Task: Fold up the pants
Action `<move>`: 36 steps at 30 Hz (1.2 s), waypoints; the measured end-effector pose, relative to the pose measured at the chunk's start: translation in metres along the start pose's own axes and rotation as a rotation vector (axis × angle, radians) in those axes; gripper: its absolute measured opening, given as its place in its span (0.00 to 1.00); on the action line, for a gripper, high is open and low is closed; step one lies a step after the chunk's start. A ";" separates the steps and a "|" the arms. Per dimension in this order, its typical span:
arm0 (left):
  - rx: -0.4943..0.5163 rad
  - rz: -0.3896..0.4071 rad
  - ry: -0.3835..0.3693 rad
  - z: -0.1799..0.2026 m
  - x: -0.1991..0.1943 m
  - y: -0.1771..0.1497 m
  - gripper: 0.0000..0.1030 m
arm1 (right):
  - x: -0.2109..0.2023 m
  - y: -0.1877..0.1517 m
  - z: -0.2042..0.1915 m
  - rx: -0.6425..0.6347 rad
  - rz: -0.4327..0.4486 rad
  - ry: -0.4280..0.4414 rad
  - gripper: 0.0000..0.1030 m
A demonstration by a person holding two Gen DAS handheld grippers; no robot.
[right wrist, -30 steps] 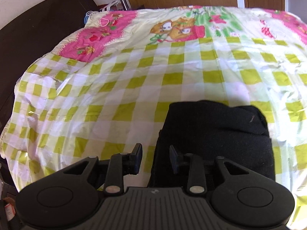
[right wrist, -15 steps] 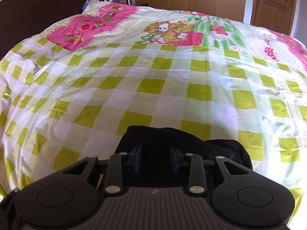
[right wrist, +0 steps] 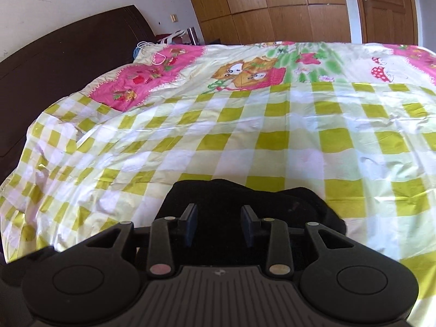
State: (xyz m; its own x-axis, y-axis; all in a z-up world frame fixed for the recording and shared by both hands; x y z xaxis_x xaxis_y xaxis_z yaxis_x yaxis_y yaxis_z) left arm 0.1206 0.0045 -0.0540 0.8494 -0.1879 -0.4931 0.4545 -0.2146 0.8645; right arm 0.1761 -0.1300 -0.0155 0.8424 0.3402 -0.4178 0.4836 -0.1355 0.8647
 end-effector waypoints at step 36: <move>-0.182 -0.054 -0.141 -0.010 0.036 -0.014 0.87 | -0.016 -0.080 0.091 0.275 -0.171 -0.102 0.72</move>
State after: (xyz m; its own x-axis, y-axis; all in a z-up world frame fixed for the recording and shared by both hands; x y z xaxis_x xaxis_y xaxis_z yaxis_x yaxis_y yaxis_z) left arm 0.1474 0.0103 -0.0834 0.7824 -0.3160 -0.5366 0.5498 -0.0540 0.8335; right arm 0.1454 -0.2092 -0.1029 0.7563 0.2869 -0.5879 0.6542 -0.3350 0.6781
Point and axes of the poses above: each gripper's, at about its wrist camera, not at the fingertips, and x roughly the way its jaws point, z to its right, y to its top, the point moved 10 cm from there along x, roughly the way its jaws point, and after that the axes turned 15 degrees about z, right-handed, at the moved point
